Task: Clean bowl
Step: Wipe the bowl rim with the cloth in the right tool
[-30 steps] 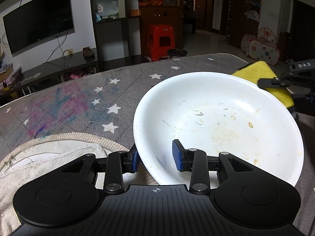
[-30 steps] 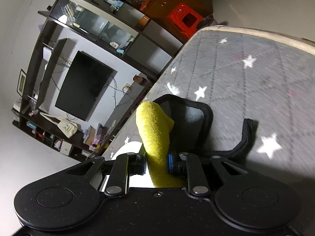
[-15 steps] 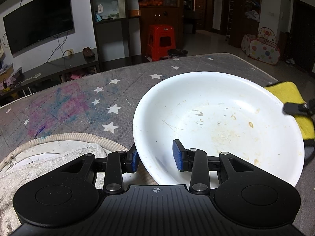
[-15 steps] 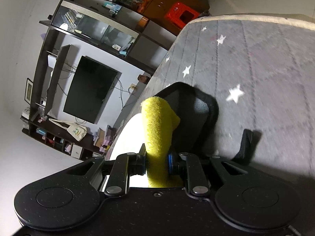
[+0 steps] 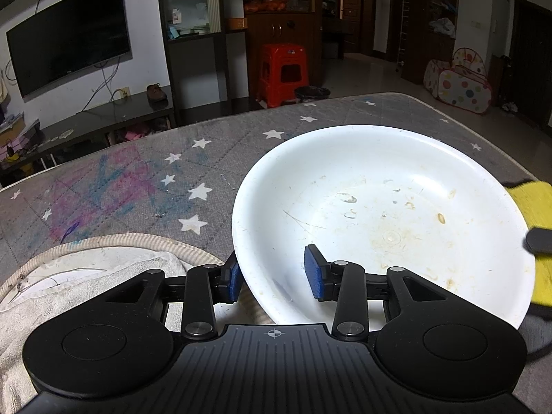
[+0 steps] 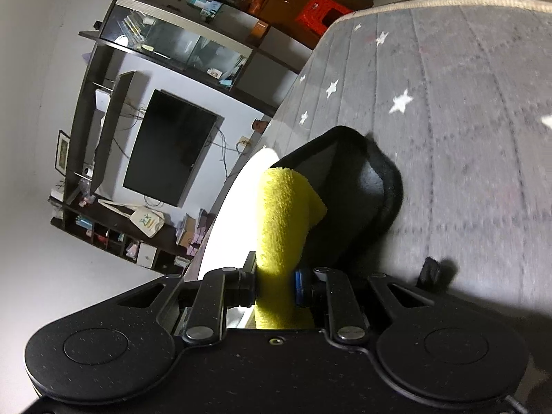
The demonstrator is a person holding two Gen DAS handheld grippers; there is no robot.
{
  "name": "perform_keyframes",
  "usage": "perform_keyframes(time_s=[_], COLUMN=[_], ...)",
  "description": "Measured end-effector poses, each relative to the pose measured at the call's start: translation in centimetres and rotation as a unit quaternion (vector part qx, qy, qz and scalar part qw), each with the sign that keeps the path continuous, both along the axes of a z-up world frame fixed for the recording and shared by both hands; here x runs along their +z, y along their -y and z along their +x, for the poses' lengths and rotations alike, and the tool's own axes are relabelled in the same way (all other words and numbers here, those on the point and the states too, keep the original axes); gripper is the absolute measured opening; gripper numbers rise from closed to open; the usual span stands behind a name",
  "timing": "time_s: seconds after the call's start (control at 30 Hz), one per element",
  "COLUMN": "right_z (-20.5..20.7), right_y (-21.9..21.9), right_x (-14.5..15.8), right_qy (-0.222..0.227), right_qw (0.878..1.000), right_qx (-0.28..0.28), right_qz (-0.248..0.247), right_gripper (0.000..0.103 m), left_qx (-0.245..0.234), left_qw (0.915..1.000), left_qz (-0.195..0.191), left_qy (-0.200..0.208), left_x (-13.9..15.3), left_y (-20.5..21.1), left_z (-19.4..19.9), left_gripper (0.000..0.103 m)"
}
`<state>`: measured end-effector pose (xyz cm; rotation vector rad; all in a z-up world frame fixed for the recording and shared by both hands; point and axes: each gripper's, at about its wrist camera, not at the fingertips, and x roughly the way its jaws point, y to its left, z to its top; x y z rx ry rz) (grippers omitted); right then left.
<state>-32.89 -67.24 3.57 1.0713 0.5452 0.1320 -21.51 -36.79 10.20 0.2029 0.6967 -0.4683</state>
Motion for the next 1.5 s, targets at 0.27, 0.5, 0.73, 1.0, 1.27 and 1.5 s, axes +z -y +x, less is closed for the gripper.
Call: perform_keyframes(time_s=[0.27,0.5,0.73,1.0,1.27,1.5], right_z=[-0.9,-1.0,-1.2,0.7,3.0,5.3], right_y=[-1.8,-2.8,-0.2,1.6,2.4,3.3], right_x=[0.3,0.2,-0.7,-1.6,-1.8,-1.9], right_qy=[0.001,0.01,0.014,0.013,0.007,-0.003], right_qw=[0.999,0.998,0.999,0.998,0.998,0.998], right_qx=[0.036,0.06,0.014,-0.028,-0.048,-0.055], right_qz=[-0.008,0.007,0.04,0.057,0.05,0.043], right_gripper=[0.021,0.021,0.021,0.021,0.021,0.021], left_qx=[0.0,-0.001,-0.003,-0.004,-0.005,-0.006], left_qw=[1.0,1.0,1.0,1.0,1.0,0.9999], left_qz=[-0.003,-0.003,0.002,0.003,0.004,0.004], left_qy=[-0.002,0.0,0.005,0.008,0.008,0.009], left_x=[0.0,-0.5,-0.9,-1.7,-2.2,-2.2], left_y=[-5.5,-6.8,-7.6,-8.6,-8.9,-8.8], left_z=[1.0,2.6,3.5,4.9,5.7,5.4], left_gripper=[0.04,0.04,0.04,0.041,0.041,0.041])
